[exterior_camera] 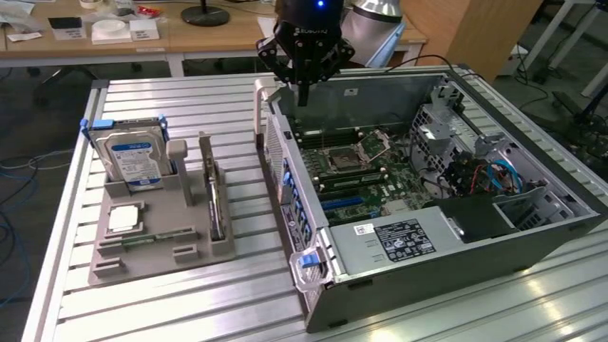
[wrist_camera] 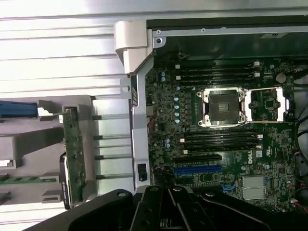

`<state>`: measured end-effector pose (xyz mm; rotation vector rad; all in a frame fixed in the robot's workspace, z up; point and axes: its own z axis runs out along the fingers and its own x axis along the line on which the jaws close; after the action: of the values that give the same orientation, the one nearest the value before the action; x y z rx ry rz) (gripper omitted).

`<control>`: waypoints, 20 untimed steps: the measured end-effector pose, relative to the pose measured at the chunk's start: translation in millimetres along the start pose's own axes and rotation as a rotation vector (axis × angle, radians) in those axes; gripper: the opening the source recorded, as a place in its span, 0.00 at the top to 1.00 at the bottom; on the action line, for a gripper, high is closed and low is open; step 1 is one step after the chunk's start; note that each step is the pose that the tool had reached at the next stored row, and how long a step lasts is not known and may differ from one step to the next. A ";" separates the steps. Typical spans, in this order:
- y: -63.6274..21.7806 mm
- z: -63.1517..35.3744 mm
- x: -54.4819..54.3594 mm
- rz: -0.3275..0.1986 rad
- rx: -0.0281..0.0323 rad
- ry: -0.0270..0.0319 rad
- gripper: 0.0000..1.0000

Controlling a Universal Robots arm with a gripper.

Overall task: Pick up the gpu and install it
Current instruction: 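Reach for the gpu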

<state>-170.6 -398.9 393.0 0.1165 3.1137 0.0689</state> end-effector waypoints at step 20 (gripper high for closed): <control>-1.8 0.0 24.3 0.000 0.0001 0.0000 0.89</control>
<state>-194.9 -398.8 392.3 0.1167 3.1137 0.0688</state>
